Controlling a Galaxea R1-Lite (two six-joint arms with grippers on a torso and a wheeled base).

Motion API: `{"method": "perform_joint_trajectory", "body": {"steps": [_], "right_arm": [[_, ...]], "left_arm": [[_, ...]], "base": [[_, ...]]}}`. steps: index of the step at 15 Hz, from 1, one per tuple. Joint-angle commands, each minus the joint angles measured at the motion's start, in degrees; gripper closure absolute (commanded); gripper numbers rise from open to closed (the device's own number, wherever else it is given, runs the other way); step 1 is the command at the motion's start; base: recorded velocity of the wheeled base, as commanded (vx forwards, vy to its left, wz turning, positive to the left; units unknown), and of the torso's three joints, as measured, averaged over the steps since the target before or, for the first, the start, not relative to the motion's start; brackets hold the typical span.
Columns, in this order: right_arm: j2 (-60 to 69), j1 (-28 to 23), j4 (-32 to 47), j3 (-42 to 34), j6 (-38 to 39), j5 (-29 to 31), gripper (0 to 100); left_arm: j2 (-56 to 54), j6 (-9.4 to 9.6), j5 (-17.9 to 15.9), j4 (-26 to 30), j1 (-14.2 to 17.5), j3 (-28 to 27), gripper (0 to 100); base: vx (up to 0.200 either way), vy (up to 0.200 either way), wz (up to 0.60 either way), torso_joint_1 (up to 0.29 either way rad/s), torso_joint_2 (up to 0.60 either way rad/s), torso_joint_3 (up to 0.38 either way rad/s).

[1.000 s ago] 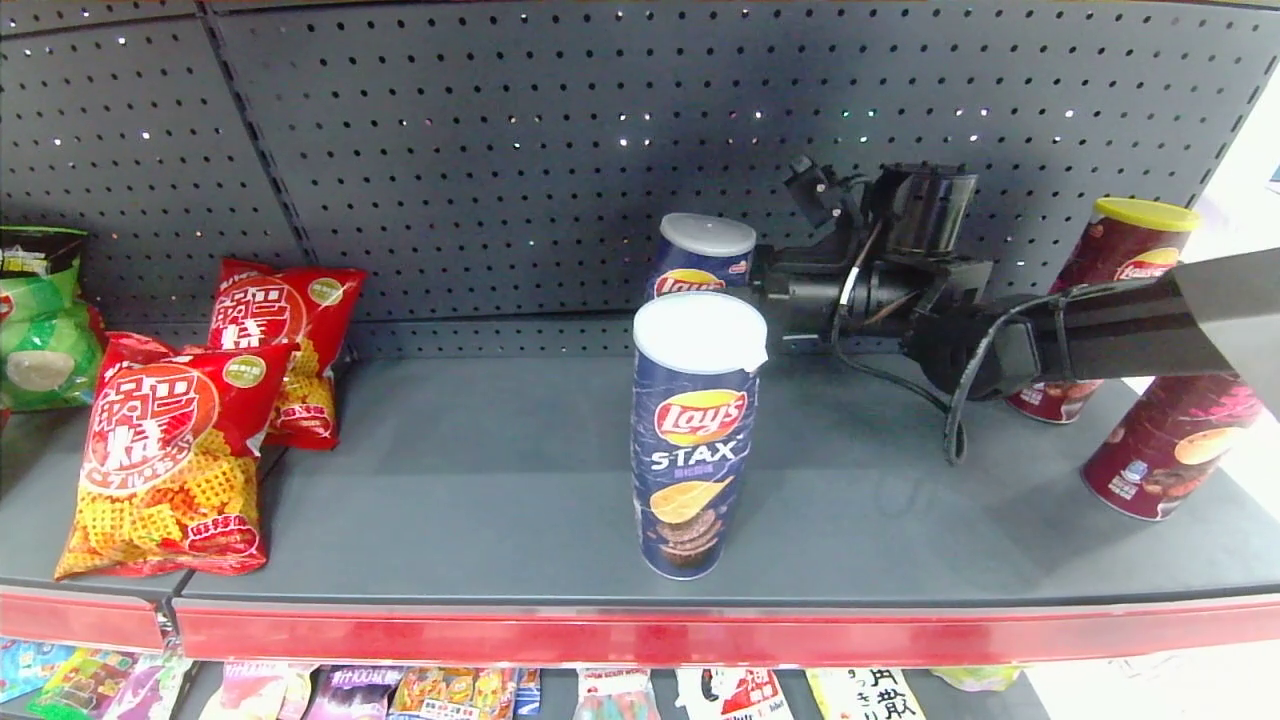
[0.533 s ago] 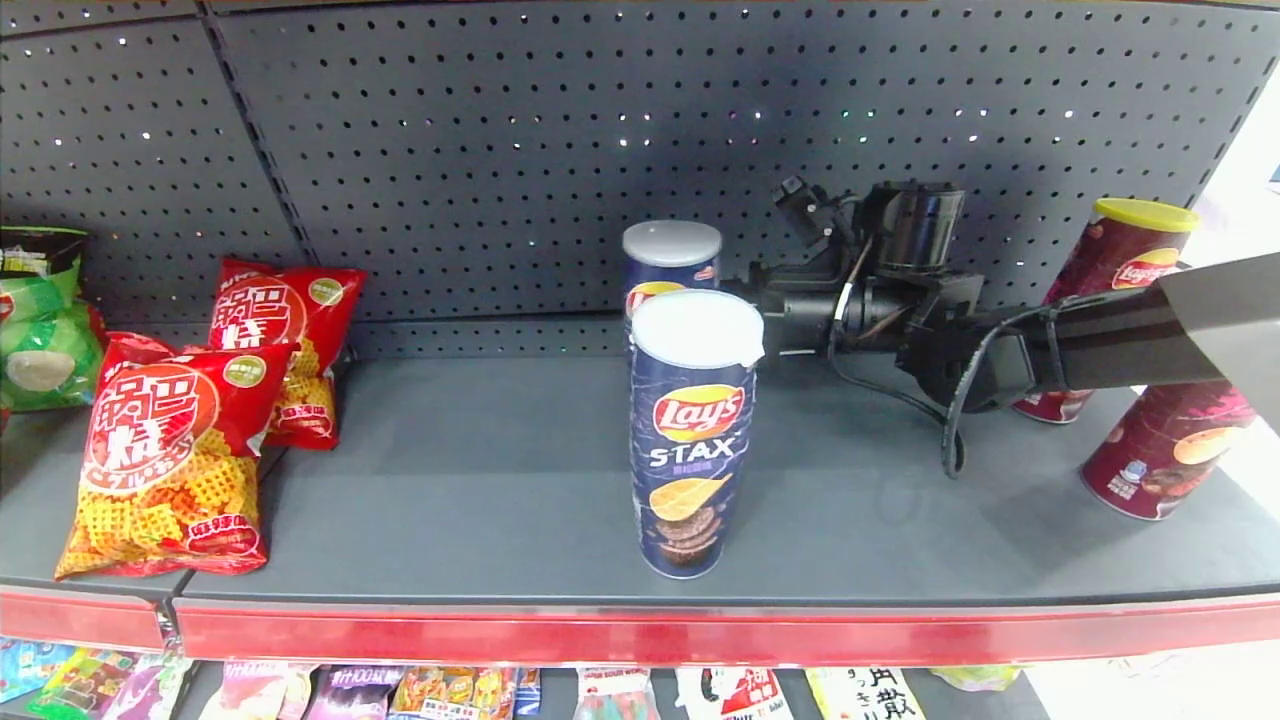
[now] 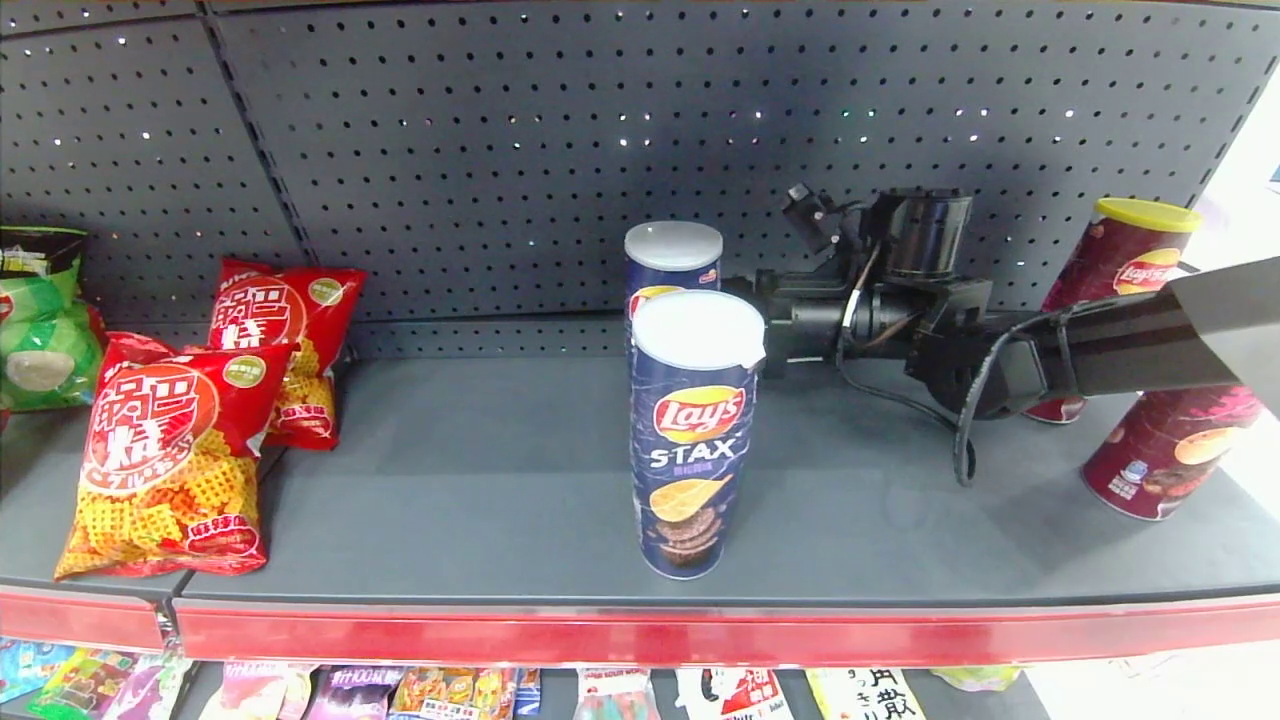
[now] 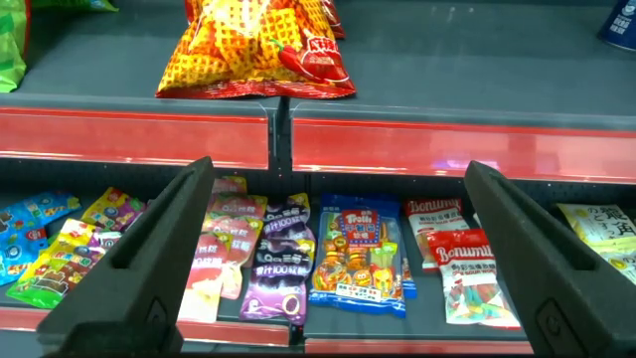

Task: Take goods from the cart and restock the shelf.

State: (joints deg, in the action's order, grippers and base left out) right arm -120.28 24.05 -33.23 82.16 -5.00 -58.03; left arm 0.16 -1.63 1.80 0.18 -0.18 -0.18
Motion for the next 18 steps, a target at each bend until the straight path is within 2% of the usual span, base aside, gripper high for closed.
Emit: {"method": "perform_joint_trajectory", "body": {"steps": [1,5,18], "right_arm": [[3.48,-1.82,-0.08,-5.88,-0.01,-0.07,0],[7.43,-4.28,-0.08,-11.32,-2.47,-0.07,0],[10.95,-3.05,0.01,-16.95,-4.93,-0.33,0]], "left_arm": [[0.11,-0.04,0.04,-0.01,0.01,0.01,0],[0.11,-0.04,0.04,-0.01,0.01,0.01,0],[0.11,-0.04,0.04,-0.01,0.01,0.01,0]], "base": [[0.0,0.0,0.0,0.0,0.0,0.0],[0.0,0.0,0.0,0.0,0.0,0.0],[0.0,0.0,0.0,0.0,0.0,0.0]]}}
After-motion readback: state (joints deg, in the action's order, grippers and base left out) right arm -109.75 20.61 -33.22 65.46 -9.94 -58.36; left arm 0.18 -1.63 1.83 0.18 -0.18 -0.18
